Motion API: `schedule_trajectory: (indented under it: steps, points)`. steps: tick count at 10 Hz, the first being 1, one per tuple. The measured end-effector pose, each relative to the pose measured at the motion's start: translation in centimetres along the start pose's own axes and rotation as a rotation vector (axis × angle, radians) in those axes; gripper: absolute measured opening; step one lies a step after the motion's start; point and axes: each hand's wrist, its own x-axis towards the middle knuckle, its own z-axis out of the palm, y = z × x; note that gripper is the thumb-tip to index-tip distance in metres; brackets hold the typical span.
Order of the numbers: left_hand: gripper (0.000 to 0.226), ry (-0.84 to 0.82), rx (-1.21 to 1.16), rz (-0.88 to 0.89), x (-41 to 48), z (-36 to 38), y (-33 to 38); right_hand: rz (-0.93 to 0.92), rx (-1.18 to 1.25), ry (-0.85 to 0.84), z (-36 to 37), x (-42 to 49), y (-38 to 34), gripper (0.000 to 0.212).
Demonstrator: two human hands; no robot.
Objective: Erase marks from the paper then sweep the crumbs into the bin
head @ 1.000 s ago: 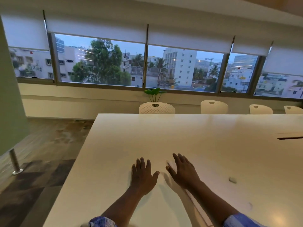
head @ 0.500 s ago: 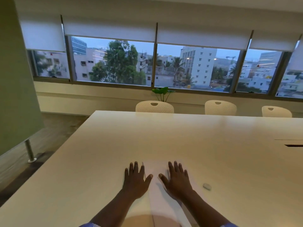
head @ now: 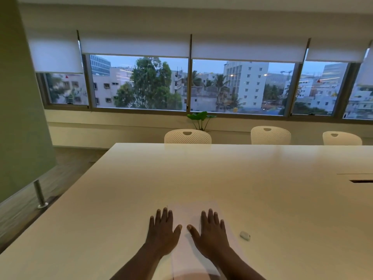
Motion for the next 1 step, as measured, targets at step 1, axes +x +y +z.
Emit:
schedule_trajectory:
  steps: [1]
  points:
    - [0.076, 0.038, 0.012, 0.009, 0.84, -1.82, 0.29, -0.042, 0.015, 0.044, -2.59, 1.37, -0.95, 0.098]
